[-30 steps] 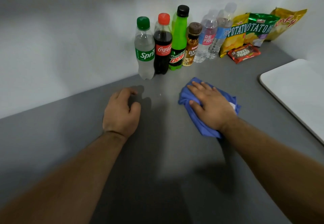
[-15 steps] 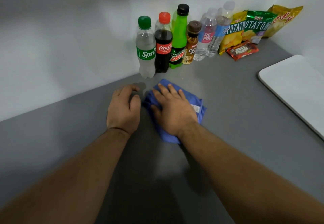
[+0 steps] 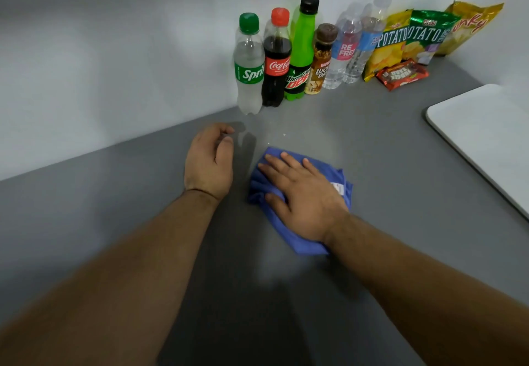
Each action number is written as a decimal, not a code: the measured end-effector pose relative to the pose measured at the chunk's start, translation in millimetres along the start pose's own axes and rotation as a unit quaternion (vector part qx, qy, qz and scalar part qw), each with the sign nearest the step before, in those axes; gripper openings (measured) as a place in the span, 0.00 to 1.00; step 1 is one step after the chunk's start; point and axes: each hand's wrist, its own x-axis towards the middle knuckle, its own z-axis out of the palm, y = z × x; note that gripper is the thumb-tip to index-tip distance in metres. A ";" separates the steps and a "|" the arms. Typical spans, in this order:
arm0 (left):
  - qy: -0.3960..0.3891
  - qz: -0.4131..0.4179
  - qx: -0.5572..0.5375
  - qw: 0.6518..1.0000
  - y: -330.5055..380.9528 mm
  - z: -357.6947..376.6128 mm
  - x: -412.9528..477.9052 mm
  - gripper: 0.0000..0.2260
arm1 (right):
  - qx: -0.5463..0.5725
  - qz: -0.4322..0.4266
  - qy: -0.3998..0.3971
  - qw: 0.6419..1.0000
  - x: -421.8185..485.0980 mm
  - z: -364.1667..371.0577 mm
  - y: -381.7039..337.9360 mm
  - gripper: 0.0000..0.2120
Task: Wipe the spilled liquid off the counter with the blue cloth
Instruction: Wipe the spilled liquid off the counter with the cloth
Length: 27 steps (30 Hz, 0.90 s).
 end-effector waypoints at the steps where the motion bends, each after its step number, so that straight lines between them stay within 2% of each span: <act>1: 0.000 0.000 -0.002 1.000 -0.1 0.3 -0.5 0.18 | 0.001 0.018 0.009 1.000 7.7 -0.8 -0.9 0.29; 5: -0.015 0.001 0.002 1.000 -1.9 2.5 1.1 0.18 | 0.007 0.048 0.013 0.999 46.7 1.4 -23.3 0.29; 8: -0.013 -0.006 -0.009 1.000 -4.3 2.9 2.8 0.17 | -0.021 -0.003 -0.009 1.000 47.2 7.3 -35.3 0.28; 11: -0.013 -0.009 -0.044 0.999 -0.3 1.6 -1.3 0.13 | 0.000 -0.053 -0.001 0.999 16.8 8.0 -31.8 0.28; 15: 0.066 -0.067 -0.107 0.990 19.5 -4.7 -29.6 0.10 | 0.011 -0.069 -0.013 0.997 -23.8 6.8 -27.5 0.30; 16: 0.083 -0.075 -0.095 0.989 25.0 -8.0 -42.5 0.11 | 0.023 -0.067 -0.020 0.997 -29.6 4.9 -27.5 0.31; 18: 0.086 -0.082 -0.064 0.991 34.2 -14.6 -73.3 0.11 | 0.134 -0.035 -0.009 0.990 -39.3 -4.3 -27.7 0.29; 20: 0.055 -0.105 0.012 0.993 42.4 -19.8 -101.7 0.10 | 0.236 0.028 0.081 0.968 -46.9 -13.3 -21.9 0.23; 22: 0.000 -0.107 0.125 0.986 51.6 -21.2 -123.0 0.12 | 0.189 0.105 0.171 0.961 -55.2 -19.5 -11.8 0.17; 23: -0.028 -0.096 0.166 0.981 56.2 -21.3 -129.7 0.14 | 0.143 0.142 0.189 0.961 -59.5 -20.2 -7.1 0.16; 25: -0.079 -0.111 0.202 0.970 65.0 -24.3 -133.3 0.13 | 0.080 0.191 0.177 0.962 -66.6 -19.0 -2.1 0.16; 27: -0.145 -0.185 0.214 0.948 69.2 -31.0 -125.6 0.09 | 0.056 0.197 0.152 0.967 -69.7 -14.6 -2.3 0.14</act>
